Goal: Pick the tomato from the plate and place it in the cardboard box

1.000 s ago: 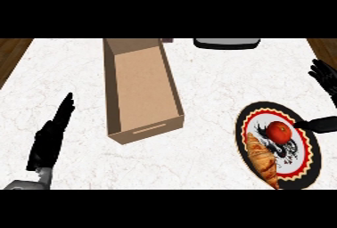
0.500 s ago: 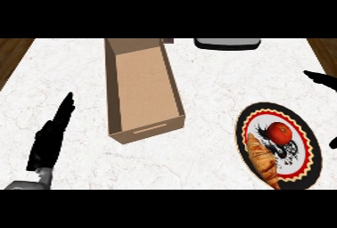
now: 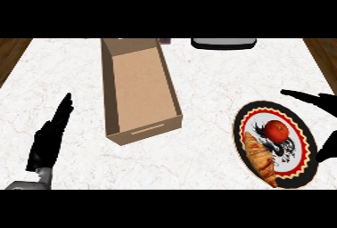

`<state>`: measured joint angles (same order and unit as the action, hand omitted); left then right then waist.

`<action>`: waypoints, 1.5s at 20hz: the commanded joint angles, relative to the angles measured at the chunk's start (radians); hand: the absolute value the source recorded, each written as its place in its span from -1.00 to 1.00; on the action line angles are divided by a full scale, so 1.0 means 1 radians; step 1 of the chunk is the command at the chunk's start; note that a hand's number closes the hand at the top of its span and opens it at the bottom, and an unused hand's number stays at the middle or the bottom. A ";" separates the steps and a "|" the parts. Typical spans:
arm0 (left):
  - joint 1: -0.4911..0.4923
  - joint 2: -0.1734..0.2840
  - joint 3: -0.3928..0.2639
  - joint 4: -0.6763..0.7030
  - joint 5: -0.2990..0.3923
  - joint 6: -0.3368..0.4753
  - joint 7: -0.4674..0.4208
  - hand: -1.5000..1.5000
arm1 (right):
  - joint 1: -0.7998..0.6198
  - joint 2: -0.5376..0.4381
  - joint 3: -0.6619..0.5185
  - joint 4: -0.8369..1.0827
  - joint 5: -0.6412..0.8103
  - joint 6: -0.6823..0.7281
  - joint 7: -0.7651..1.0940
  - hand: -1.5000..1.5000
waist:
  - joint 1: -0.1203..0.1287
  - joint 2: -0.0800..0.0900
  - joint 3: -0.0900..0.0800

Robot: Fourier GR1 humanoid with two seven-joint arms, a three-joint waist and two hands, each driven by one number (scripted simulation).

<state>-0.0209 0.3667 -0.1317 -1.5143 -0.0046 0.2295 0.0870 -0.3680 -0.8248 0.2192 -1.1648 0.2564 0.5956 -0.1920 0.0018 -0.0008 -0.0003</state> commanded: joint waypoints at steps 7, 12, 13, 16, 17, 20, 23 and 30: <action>0.025 -0.039 0.041 -0.007 -0.044 -0.047 -0.012 0.00 | -0.025 0.103 -0.040 0.078 0.179 0.009 0.036 -1.00 | 0.006 0.002 0.001; 0.038 -0.074 0.053 -0.014 -0.077 -0.052 -0.012 0.00 | 0.001 0.094 -0.093 0.071 0.235 0.040 0.010 -1.00 | 0.004 0.001 0.000; 0.034 -0.074 0.054 -0.076 -0.070 -0.050 0.034 0.00 | 0.069 0.118 -0.072 0.059 0.262 -0.029 -0.037 -1.00 | 0.003 0.001 0.001; 0.070 -0.051 0.094 -0.089 -0.056 -0.103 0.027 0.00 | 0.085 0.171 -0.107 -0.086 0.242 0.032 0.113 -1.00 | -0.001 -0.001 0.000; -0.004 -0.116 0.056 0.032 -0.113 -0.064 -0.008 0.00 | 0.050 0.146 -0.121 0.001 0.272 0.033 0.017 -1.00 | -0.001 0.001 0.000; -0.017 -0.113 0.098 0.070 -0.101 -0.093 -0.048 0.00 | 0.037 0.219 -0.108 0.062 0.334 -0.012 0.013 -1.00 | 0.001 0.002 0.000; 0.049 -0.131 0.076 -0.083 -0.141 -0.071 0.041 0.00 | 0.102 0.237 -0.127 -0.035 0.348 -0.005 0.051 -1.00 | -0.001 0.000 0.000; 0.063 -0.137 0.127 -0.047 -0.149 -0.129 -0.033 0.00 | 0.013 0.266 -0.183 0.088 0.417 0.016 -0.010 -1.00 | 0.003 0.001 0.000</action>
<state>0.0184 0.2336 -0.0274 -1.5615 -0.1468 0.1231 0.0973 -0.3286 -0.5767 0.0579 -1.0940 0.6423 0.5936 -0.2015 0.0035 0.0001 0.0002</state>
